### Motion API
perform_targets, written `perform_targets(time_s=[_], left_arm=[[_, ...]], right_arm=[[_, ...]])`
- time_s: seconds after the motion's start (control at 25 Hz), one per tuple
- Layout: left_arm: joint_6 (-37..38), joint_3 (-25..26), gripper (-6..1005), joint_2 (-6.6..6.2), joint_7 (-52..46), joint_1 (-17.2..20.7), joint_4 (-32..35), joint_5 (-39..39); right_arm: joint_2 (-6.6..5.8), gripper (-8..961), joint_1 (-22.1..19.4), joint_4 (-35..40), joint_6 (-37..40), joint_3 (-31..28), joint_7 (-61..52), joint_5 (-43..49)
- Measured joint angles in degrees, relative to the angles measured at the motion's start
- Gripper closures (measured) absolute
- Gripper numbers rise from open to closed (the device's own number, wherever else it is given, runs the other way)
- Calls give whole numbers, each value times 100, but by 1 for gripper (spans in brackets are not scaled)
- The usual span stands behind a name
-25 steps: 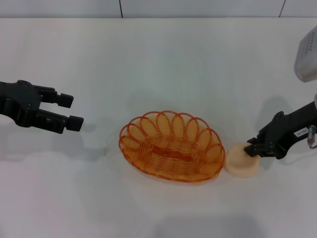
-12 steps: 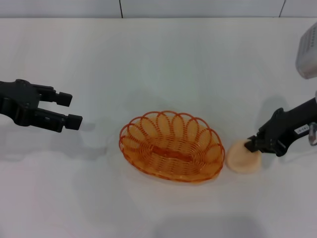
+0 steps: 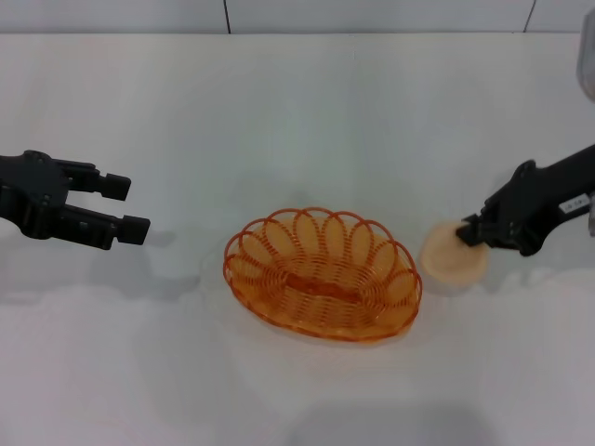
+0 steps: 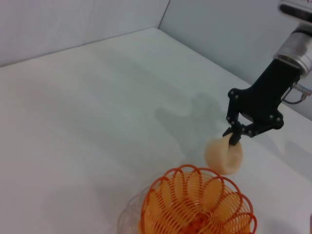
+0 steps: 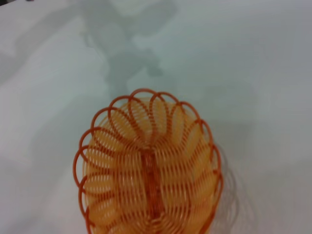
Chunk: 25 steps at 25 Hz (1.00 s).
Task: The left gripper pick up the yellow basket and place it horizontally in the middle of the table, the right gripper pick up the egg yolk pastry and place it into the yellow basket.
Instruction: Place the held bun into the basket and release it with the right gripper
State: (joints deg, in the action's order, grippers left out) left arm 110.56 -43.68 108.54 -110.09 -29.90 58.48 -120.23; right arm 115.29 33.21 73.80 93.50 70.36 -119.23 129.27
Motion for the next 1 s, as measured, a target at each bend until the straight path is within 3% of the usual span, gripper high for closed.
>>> perform_targets(time_s=[0.44,1.0], left_arm=[[0,9,110,0,4,2,21,32],[0,8,110,-6,-10,-50,23,125]], right_arm=[[25,922,85,503,437,-78,-195,-171],[64,924,432,331,109,746,-359,-569]])
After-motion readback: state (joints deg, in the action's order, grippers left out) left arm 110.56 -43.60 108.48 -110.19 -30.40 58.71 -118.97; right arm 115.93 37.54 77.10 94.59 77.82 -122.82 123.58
